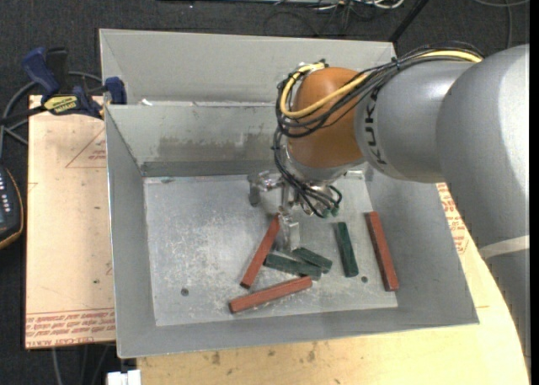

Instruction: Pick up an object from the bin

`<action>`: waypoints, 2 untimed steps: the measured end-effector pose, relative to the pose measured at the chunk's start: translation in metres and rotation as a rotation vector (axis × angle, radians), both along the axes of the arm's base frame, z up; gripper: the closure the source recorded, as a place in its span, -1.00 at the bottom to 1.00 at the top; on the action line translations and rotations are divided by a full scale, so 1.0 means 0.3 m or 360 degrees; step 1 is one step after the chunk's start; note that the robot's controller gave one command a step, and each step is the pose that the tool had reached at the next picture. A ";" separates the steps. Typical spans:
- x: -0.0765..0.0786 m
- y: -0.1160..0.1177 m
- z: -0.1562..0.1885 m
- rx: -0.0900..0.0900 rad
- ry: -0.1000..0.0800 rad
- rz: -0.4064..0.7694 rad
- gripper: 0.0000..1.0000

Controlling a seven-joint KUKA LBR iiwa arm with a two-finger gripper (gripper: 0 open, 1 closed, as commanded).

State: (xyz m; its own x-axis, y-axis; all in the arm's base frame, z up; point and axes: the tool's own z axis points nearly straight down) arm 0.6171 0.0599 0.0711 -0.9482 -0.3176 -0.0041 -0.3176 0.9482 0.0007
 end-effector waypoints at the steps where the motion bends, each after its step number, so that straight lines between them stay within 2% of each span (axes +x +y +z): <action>1: -0.103 -0.008 0.002 0.0001 -0.0001 0.0008 -1.00; 2: -0.100 -0.007 0.001 0.0000 -0.0001 0.0010 1.00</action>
Offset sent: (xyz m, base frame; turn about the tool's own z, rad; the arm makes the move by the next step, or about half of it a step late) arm -0.0315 -0.0036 -0.0011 -0.0057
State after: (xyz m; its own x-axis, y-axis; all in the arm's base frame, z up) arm 0.5870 0.0577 0.0713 -0.9462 -0.3236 -0.0048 -0.3236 0.9462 0.0007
